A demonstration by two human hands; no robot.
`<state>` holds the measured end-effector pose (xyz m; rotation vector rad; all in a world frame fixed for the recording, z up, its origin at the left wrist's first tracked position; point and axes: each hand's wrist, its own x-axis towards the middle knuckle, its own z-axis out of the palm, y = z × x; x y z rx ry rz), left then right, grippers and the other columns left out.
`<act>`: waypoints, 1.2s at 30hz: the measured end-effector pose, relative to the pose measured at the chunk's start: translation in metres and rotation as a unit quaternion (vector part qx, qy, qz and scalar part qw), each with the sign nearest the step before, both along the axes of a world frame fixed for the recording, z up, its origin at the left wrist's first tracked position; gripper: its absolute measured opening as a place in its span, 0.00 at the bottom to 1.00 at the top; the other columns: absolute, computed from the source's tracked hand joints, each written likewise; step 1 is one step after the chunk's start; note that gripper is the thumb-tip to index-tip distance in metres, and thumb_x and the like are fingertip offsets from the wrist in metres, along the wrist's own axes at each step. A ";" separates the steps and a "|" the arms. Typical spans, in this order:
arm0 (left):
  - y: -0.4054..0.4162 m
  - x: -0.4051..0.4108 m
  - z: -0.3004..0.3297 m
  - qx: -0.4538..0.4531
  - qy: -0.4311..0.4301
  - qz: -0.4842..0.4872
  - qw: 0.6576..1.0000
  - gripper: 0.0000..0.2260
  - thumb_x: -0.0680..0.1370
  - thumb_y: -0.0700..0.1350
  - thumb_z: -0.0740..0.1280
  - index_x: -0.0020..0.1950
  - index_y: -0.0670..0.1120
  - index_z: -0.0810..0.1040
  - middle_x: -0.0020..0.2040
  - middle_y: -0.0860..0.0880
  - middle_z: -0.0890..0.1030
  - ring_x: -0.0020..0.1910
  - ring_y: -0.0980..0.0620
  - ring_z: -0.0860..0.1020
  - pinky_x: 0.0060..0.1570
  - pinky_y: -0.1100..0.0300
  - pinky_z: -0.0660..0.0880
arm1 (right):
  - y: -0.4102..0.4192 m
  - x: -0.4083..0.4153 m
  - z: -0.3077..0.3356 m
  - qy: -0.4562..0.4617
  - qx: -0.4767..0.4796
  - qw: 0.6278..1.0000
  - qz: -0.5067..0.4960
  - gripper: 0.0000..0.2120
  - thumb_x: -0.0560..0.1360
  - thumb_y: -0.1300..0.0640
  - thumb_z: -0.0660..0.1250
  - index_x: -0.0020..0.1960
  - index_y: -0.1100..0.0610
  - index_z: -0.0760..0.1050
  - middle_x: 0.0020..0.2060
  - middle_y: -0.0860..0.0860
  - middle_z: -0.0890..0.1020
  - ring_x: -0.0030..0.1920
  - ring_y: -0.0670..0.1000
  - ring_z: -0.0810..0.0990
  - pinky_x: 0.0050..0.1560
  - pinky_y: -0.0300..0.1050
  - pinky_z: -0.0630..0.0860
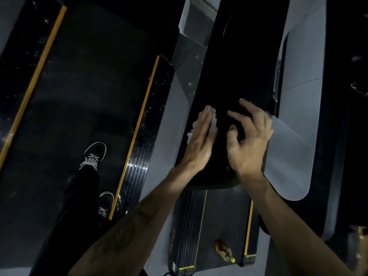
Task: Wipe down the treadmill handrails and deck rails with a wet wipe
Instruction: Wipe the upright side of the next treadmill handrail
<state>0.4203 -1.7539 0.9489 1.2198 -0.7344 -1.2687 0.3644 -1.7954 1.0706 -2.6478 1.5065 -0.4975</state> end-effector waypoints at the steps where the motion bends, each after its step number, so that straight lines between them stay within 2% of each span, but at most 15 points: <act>1: -0.002 0.001 -0.007 0.014 0.007 0.007 1.000 0.26 0.87 0.56 0.48 0.84 0.54 0.47 0.84 0.59 0.45 0.81 0.63 0.41 0.81 0.55 0.40 | 0.000 -0.002 0.000 -0.010 0.003 1.000 0.002 0.15 0.73 0.62 0.66 0.57 0.57 0.84 0.68 0.50 0.78 0.68 0.54 0.70 0.65 0.50 0.65; 3: -0.001 0.004 -0.017 0.048 0.042 0.015 0.998 0.27 0.87 0.57 0.49 0.84 0.54 0.45 0.84 0.59 0.44 0.81 0.63 0.42 0.82 0.47 0.43 | -0.001 -0.004 -0.001 -0.021 0.006 1.000 0.004 0.14 0.74 0.61 0.64 0.55 0.57 0.84 0.68 0.50 0.78 0.68 0.54 0.71 0.66 0.47 0.63; 7: 0.012 -0.003 -0.011 0.061 0.057 0.011 0.996 0.30 0.85 0.61 0.49 0.84 0.55 0.43 0.84 0.60 0.42 0.81 0.64 0.40 0.82 0.46 0.40 | -0.001 -0.002 -0.002 -0.027 0.010 1.000 0.001 0.14 0.74 0.61 0.63 0.55 0.57 0.85 0.68 0.50 0.78 0.68 0.54 0.71 0.68 0.45 0.62; 10: 0.017 -0.012 0.001 0.031 0.048 0.022 0.998 0.32 0.84 0.62 0.49 0.85 0.52 0.45 0.84 0.59 0.42 0.81 0.64 0.39 0.81 0.53 0.39 | -0.001 -0.003 -0.001 -0.026 0.012 1.000 0.001 0.15 0.74 0.60 0.63 0.55 0.57 0.85 0.68 0.50 0.78 0.68 0.54 0.71 0.68 0.44 0.61; 14: -0.004 -0.001 0.003 0.038 0.028 0.021 0.999 0.32 0.84 0.63 0.48 0.85 0.52 0.47 0.84 0.58 0.45 0.79 0.69 0.40 0.74 0.72 0.37 | 0.000 -0.001 0.000 -0.021 0.013 1.000 0.001 0.15 0.73 0.62 0.64 0.55 0.57 0.85 0.68 0.50 0.78 0.68 0.55 0.71 0.67 0.46 0.62; 15: -0.011 0.003 0.000 0.044 0.033 0.025 0.998 0.31 0.84 0.61 0.49 0.85 0.52 0.48 0.84 0.58 0.46 0.79 0.68 0.41 0.74 0.71 0.36 | 0.000 0.000 -0.001 -0.021 0.012 1.000 0.000 0.15 0.73 0.62 0.64 0.55 0.57 0.85 0.68 0.51 0.78 0.68 0.55 0.71 0.67 0.47 0.63; 19: -0.026 0.013 -0.018 0.088 0.086 0.047 0.991 0.27 0.87 0.56 0.50 0.85 0.51 0.48 0.85 0.55 0.48 0.83 0.59 0.46 0.82 0.48 0.43 | -0.001 -0.002 0.000 -0.023 0.012 1.000 0.001 0.15 0.72 0.65 0.66 0.56 0.58 0.84 0.68 0.51 0.78 0.68 0.56 0.72 0.67 0.47 0.63; 21: -0.019 0.012 -0.021 0.111 0.094 0.034 0.989 0.27 0.87 0.58 0.50 0.85 0.53 0.47 0.84 0.57 0.47 0.81 0.64 0.46 0.82 0.55 0.41 | -0.002 -0.002 0.000 -0.022 0.018 1.000 0.001 0.15 0.72 0.65 0.66 0.56 0.58 0.84 0.69 0.51 0.78 0.68 0.56 0.71 0.67 0.46 0.62; 23: -0.005 0.007 -0.017 0.081 0.076 0.020 0.994 0.29 0.86 0.60 0.49 0.85 0.54 0.46 0.84 0.60 0.46 0.78 0.72 0.45 0.72 0.76 0.37 | -0.002 -0.002 0.000 -0.021 0.019 1.000 0.003 0.15 0.73 0.64 0.65 0.56 0.58 0.84 0.69 0.51 0.77 0.68 0.56 0.71 0.67 0.47 0.63; 24: 0.003 0.003 -0.015 0.060 0.059 0.019 0.996 0.29 0.86 0.60 0.50 0.85 0.54 0.45 0.84 0.61 0.45 0.78 0.72 0.44 0.69 0.80 0.37 | -0.002 -0.003 0.000 -0.021 0.017 1.000 0.005 0.15 0.73 0.63 0.65 0.56 0.58 0.84 0.69 0.51 0.77 0.68 0.56 0.71 0.67 0.48 0.63; 25: 0.009 -0.001 -0.013 0.043 0.047 0.020 0.998 0.29 0.86 0.60 0.50 0.85 0.53 0.46 0.84 0.60 0.45 0.79 0.70 0.43 0.70 0.79 0.38 | -0.002 -0.003 0.000 -0.020 0.015 1.000 0.009 0.15 0.73 0.63 0.65 0.56 0.58 0.84 0.69 0.51 0.78 0.69 0.56 0.71 0.67 0.49 0.64; 27: 0.009 -0.004 -0.011 0.028 0.027 0.030 0.999 0.31 0.85 0.60 0.51 0.85 0.51 0.48 0.84 0.57 0.47 0.81 0.64 0.43 0.79 0.66 0.41 | -0.002 -0.004 -0.001 -0.016 0.011 1.000 0.018 0.15 0.73 0.61 0.64 0.55 0.58 0.85 0.69 0.51 0.78 0.70 0.56 0.71 0.68 0.48 0.63; 30: -0.009 0.001 -0.013 0.026 -0.005 0.038 0.999 0.29 0.86 0.56 0.51 0.85 0.48 0.50 0.85 0.54 0.49 0.83 0.59 0.45 0.82 0.51 0.44 | -0.003 -0.005 -0.001 -0.011 0.011 1.000 0.025 0.16 0.74 0.61 0.63 0.57 0.58 0.84 0.69 0.52 0.78 0.72 0.56 0.70 0.71 0.54 0.64; 32: -0.022 0.010 -0.019 0.033 -0.012 0.041 0.999 0.28 0.87 0.55 0.50 0.85 0.50 0.50 0.85 0.55 0.49 0.82 0.60 0.45 0.82 0.47 0.42 | -0.004 -0.004 -0.002 -0.008 0.018 0.999 0.027 0.16 0.73 0.62 0.63 0.58 0.59 0.84 0.70 0.53 0.77 0.74 0.57 0.69 0.73 0.59 0.64; 36: -0.032 0.016 -0.034 0.074 0.013 0.040 0.996 0.27 0.87 0.58 0.49 0.85 0.54 0.47 0.84 0.58 0.47 0.82 0.62 0.45 0.81 0.43 0.42 | -0.005 -0.003 -0.002 -0.008 0.035 0.999 0.034 0.17 0.73 0.64 0.64 0.59 0.60 0.84 0.71 0.55 0.76 0.77 0.59 0.65 0.77 0.59 0.61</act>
